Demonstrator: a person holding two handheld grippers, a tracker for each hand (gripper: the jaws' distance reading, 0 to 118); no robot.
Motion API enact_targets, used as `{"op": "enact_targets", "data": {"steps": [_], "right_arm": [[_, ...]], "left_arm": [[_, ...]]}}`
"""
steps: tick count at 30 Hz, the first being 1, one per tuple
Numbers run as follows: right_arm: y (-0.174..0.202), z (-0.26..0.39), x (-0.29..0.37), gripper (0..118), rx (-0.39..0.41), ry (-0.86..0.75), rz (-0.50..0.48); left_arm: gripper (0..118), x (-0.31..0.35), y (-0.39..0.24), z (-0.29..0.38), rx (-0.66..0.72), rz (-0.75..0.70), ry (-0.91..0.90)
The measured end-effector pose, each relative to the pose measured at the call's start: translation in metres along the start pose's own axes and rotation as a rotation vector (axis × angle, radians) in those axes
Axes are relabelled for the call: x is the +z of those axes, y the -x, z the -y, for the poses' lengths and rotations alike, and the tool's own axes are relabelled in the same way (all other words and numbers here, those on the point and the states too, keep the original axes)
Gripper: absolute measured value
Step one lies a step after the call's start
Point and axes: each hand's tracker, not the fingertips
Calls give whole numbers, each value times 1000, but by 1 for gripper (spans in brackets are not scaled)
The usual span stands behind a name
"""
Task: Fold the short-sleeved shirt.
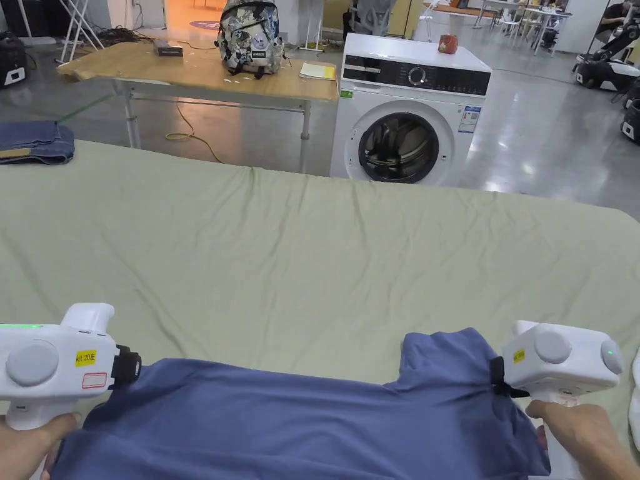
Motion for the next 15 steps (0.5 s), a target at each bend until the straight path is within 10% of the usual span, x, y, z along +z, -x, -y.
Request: {"op": "enact_targets", "data": {"steps": [15], "right_arm": [[-11, 86, 151, 0, 52, -215, -36]], "left_arm": [[0, 86, 41, 9, 37, 27, -125]]}}
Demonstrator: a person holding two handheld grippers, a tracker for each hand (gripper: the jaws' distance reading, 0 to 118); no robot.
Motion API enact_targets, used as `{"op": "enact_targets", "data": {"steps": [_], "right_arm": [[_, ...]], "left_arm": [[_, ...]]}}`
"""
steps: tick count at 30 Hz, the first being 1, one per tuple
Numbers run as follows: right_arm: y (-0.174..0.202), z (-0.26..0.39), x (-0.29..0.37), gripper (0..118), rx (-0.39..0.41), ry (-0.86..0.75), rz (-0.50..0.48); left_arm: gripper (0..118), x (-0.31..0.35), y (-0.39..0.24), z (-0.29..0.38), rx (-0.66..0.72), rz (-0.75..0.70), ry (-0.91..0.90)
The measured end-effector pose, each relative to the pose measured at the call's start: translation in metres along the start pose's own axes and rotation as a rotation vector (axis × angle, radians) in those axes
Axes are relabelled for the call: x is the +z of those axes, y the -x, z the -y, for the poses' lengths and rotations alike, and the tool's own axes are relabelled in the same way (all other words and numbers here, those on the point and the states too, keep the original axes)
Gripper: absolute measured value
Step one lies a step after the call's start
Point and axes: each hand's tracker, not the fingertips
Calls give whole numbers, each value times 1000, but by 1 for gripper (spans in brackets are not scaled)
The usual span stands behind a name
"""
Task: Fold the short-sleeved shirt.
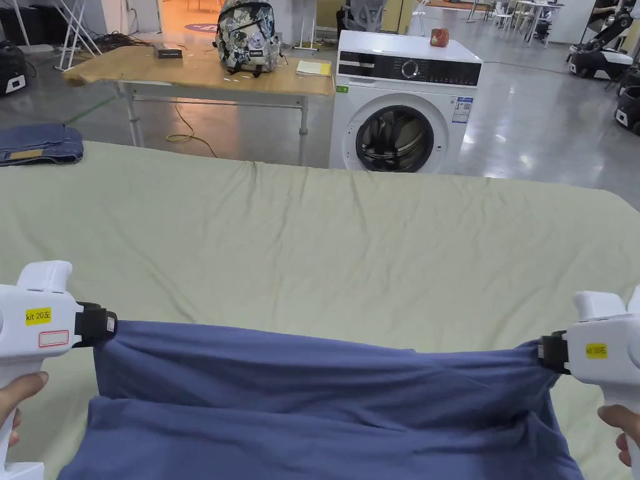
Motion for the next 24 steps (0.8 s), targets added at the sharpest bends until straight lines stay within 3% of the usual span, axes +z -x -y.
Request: {"op": "enact_targets", "data": {"steps": [5, 11, 20, 24], "right_arm": [[-2, 36, 35, 0, 1, -8, -9], [-1, 93, 48, 0, 24, 70, 16], [-4, 159, 19, 0, 47, 260, 47], [-5, 167, 4, 0, 60, 296, 70]], "left_arm": [[0, 27, 3, 28, -33, 14, 8], [0, 35, -5, 85, -60, -11, 155], [0, 3, 8, 139, -68, -58, 368], [0, -1, 7, 137, -59, -60, 372]]}}
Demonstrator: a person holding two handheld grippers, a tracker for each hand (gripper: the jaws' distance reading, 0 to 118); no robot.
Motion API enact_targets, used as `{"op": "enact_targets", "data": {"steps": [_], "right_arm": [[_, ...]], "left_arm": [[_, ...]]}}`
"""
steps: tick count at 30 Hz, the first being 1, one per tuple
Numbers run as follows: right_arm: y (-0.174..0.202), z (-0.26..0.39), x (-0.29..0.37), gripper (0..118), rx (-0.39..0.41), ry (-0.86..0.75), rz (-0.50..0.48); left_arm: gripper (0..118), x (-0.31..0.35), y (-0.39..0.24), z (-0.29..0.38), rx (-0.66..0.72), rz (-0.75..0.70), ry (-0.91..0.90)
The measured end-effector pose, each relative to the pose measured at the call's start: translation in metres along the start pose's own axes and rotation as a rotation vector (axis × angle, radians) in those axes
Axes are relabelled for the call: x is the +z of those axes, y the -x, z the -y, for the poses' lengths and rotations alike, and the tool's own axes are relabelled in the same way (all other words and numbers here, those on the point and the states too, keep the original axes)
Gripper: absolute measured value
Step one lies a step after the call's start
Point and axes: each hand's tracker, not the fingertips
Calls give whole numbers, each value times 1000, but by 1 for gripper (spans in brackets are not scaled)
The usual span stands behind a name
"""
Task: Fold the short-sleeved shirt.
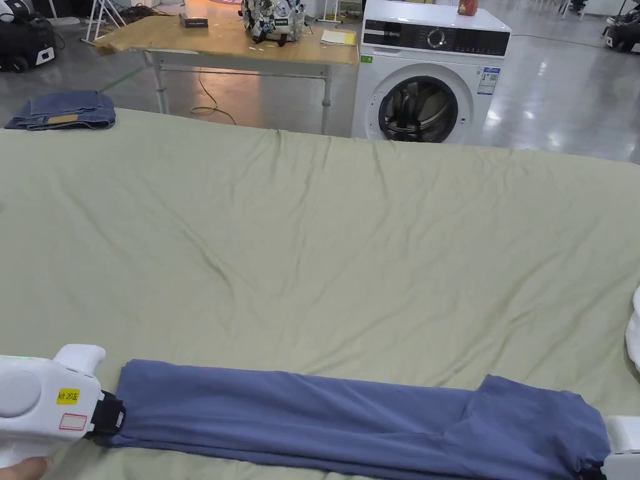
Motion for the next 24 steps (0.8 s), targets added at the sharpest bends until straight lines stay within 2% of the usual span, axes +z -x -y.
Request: {"op": "enact_targets", "data": {"steps": [6, 8, 9, 10, 11, 12, 14, 16, 20, 23, 24], "right_arm": [[10, -5, -7, 0, 24, 11, 33], [11, -4, -2, 5, 29, 13, 40], [11, -7, 2, 24, 26, 14, 39], [11, -7, 10, 43, 27, 16, 38], [10, -10, 15, 57, 29, 10, 42], [14, -12, 25, 58, 32, -12, 73], [26, -22, 50, 59, 44, -85, 131], [34, -32, 64, 59, 40, -131, 144], [46, -48, 78, 58, -33, -360, 103], [60, -53, 81, 40, -82, -542, 22], [68, -54, 81, 33, -89, -586, 30]], "left_arm": [[0, -9, -1, -3, -8, -16, 17], [0, -6, -1, -2, 12, -13, 10], [8, -1, -2, -3, 23, -12, 10], [24, 3, -2, -4, 26, -10, 5], [39, 8, -2, -6, 35, 0, -9], [45, 13, -2, -8, 40, 4, -17], [47, 26, -10, -12, 50, 4, -80], [52, 37, -19, -21, 20, -21, -149], [51, 53, -38, -34, -16, -37, -352], [49, 63, -55, -34, -9, -39, -528], [39, 65, -62, -34, -16, -33, -574]]}}
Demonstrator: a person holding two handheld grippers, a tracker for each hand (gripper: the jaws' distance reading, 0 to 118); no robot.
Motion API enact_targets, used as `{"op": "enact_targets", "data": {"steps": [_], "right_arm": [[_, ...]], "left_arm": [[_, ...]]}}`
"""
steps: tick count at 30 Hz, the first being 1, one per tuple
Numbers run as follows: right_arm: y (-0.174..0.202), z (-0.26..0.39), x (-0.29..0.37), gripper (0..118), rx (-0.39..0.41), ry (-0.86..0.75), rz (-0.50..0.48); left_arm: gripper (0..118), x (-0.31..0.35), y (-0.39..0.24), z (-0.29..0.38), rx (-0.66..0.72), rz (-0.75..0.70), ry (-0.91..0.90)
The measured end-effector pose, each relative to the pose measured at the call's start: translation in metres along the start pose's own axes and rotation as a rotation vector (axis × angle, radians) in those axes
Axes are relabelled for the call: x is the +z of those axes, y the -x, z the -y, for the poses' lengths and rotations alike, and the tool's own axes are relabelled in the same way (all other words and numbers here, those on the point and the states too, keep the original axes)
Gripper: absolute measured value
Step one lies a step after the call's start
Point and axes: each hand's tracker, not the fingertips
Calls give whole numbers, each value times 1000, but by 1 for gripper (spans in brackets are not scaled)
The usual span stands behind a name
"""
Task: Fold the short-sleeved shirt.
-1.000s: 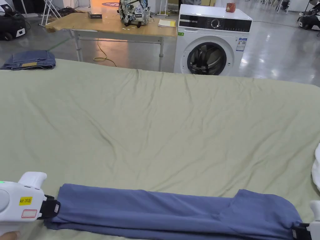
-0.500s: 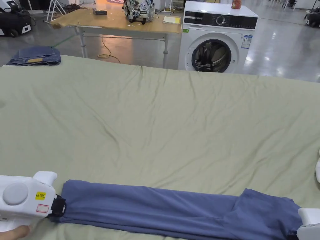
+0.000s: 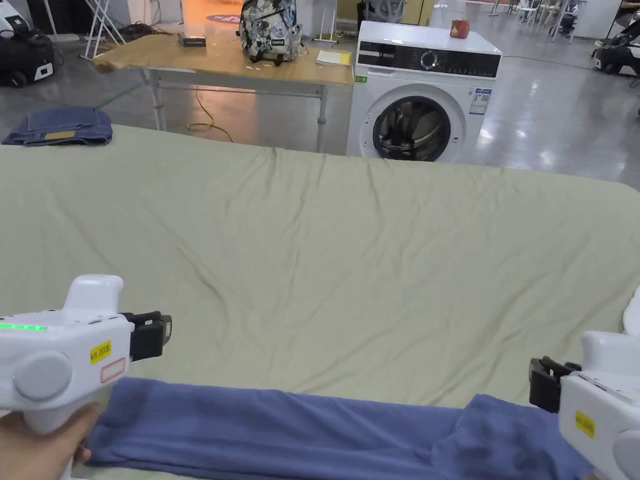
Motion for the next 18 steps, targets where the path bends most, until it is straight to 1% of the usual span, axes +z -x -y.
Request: {"op": "enact_targets", "data": {"steps": [1, 2, 3, 4, 5, 7, 9, 12, 13, 15, 18], "right_arm": [[9, 0, 2, 28, -6, -59, 13], [13, 1, -2, 21, -12, -114, 14], [20, 0, -2, 9, -13, -146, 7], [27, -1, -2, 1, -18, -182, -2], [33, -2, -1, 0, -26, -224, -15], [46, -4, 2, 0, -27, -289, -46], [56, -4, 4, 0, -16, -354, -21], [68, -5, 8, 0, -15, -427, -16], [70, -5, 8, 0, -17, -431, -22], [75, -7, 8, 0, -19, -444, -16], [83, -8, 9, 0, -5, -479, 3]], "left_arm": [[28, 3, -8, -1, -12, -1, -51], [15, 6, -17, -1, -34, -25, -102], [7, 9, -26, -1, -59, -43, -142], [5, 16, -41, -2, -87, -56, -173], [1, 20, -50, -2, -105, -46, -205], [0, 27, -61, -2, -111, -37, -260], [0, 32, -70, -1, -125, -62, -334], [0, 40, -77, -1, -135, -64, -409], [0, 41, -77, -2, -130, -64, -384], [0, 45, -73, -2, -107, -57, -395], [0, 52, -52, -4, -38, -9, -360]]}}
